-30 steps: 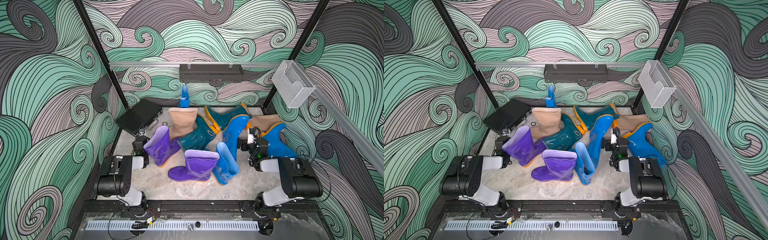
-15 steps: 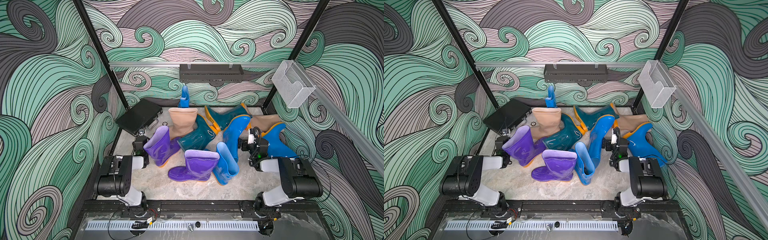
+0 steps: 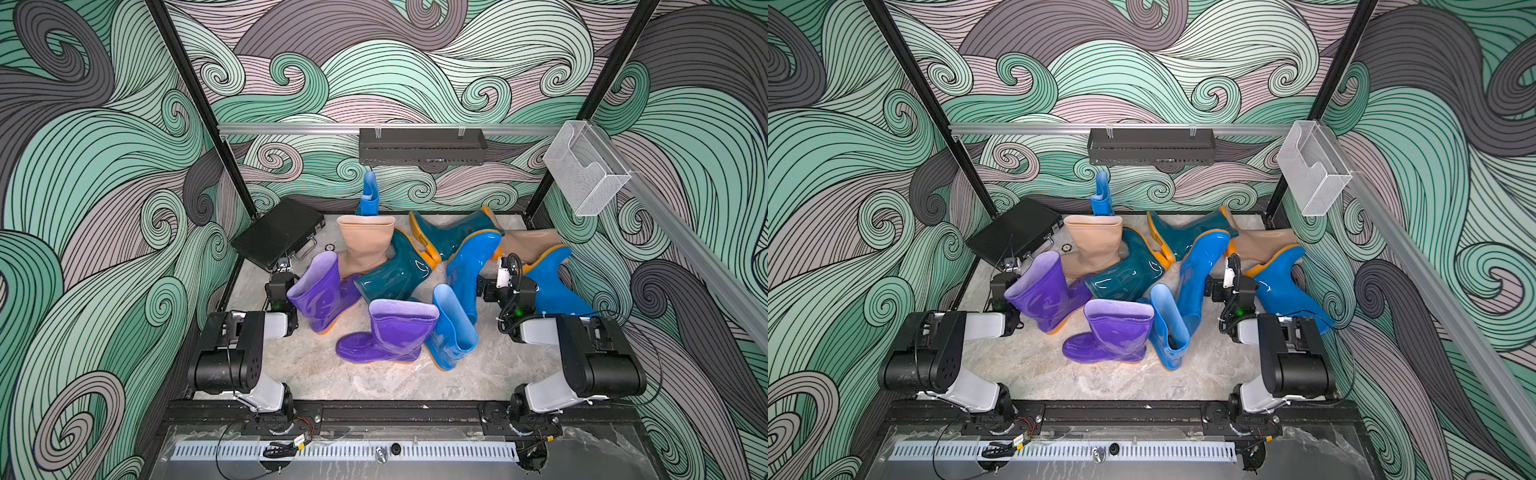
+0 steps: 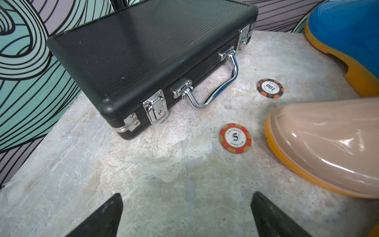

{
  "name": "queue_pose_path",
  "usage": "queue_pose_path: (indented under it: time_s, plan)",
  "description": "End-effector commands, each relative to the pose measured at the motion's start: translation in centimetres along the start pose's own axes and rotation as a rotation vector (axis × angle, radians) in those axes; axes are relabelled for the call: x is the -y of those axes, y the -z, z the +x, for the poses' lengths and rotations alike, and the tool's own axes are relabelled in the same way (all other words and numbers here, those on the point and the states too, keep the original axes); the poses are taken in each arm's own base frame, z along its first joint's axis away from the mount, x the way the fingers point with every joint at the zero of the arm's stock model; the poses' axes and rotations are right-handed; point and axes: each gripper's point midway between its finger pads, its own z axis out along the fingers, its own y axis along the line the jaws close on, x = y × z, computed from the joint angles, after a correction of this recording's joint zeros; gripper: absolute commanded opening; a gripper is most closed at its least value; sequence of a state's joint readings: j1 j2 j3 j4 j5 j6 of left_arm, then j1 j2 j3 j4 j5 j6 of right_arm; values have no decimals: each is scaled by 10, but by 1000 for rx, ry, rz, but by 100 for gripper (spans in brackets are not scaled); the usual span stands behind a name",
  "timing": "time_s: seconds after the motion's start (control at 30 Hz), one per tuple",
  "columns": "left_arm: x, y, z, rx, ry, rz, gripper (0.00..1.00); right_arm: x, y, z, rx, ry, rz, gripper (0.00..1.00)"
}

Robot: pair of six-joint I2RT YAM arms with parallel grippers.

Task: Match and arrange rain boots in pairs
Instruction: Pick up the rain boot at the center of the board.

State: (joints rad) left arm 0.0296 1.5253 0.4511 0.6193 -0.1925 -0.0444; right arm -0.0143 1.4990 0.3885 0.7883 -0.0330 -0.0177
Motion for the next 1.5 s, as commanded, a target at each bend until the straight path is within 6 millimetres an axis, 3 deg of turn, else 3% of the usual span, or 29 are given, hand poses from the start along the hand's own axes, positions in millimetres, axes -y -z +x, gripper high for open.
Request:
queue_pose_path:
  time_s: [0.0, 0.13, 0.27, 0.33, 0.4, 0.57, 0.7, 0.83, 1.03, 1.17, 1.3, 1.47]
  plan:
    - [4, 15, -48, 29, 7, 26, 98, 10, 21, -39, 51, -29, 65, 99]
    - [2, 52, -93, 31, 54, 46, 99, 11, 58, -69, -52, -104, 81, 99]
    - [27, 94, -126, 79, 31, 221, 98, 2, 93, -72, -165, -239, 52, 99]
    - [37, 115, -139, 111, 47, 288, 99, -9, 106, -62, -244, -314, 19, 99]
    - [49, 135, -154, 160, 46, 340, 98, -18, 120, -40, -362, -343, 26, 99]
    - [84, 169, -177, 226, -28, 466, 98, -16, 139, 12, -538, -427, 116, 99]
    - [113, 187, -192, 219, -68, 551, 98, -18, 141, 50, -659, -482, 155, 99]
    - [139, 205, -207, 246, -106, 627, 98, -17, 138, 74, -710, -495, 180, 99]
    - [186, 226, -215, 257, -221, 736, 98, -30, 120, 93, -753, -512, 111, 99]
    - [215, 242, -223, 282, -280, 803, 98, -43, 112, 90, -730, -526, 27, 85]
    - [248, 258, -229, 302, -350, 870, 98, -46, 112, 74, -680, -524, -8, 43]
    - [301, 286, -235, 352, -517, 973, 99, -47, 121, 16, -585, -469, -58, 7]
